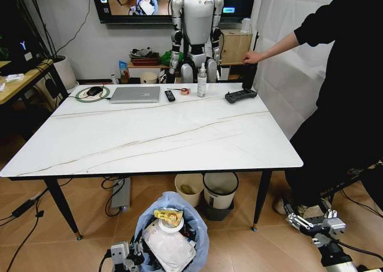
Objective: Pick up the trash bin and place the trash from the table into it.
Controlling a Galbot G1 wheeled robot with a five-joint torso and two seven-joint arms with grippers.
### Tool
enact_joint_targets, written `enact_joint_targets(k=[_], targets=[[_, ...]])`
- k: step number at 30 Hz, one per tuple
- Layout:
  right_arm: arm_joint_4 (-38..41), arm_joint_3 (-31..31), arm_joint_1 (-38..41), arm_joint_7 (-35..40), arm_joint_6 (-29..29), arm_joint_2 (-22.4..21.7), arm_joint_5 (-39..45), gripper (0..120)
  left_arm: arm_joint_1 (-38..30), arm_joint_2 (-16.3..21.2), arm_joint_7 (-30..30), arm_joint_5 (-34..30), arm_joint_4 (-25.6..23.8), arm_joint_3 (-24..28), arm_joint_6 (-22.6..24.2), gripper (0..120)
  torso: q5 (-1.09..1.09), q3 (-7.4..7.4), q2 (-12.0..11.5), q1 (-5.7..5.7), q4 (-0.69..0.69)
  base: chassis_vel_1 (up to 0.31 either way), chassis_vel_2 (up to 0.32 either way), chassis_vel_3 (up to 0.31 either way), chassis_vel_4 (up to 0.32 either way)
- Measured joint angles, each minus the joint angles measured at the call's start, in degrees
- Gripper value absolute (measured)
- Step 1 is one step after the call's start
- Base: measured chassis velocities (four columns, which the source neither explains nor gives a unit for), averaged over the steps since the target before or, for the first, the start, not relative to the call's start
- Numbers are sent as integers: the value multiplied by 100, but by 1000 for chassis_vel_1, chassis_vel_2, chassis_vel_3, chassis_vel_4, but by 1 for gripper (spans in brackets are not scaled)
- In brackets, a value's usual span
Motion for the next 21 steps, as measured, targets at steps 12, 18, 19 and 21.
enact_joint_targets(k=[12,18,19,21], targets=[[0,0,0,0,0,0,0,100,-25,-18,-9,14,38,-53,26,0,0,-214,-384,-170,0,0,0,0,0],[0,-1,0,0,0,0,0,100,-73,-19,-28,12,58,-95,45,0,0,-279,-506,-226,0,0,0,0,0],[0,0,0,0,0,0,0,100,-87,-19,-37,12,67,-109,51,0,0,-300,-544,-244,0,0,0,0,0],[0,-1,0,0,0,0,0,100,-111,-19,-47,12,93,-135,55,0,0,-328,-596,-268,0,0,0,0,0]])
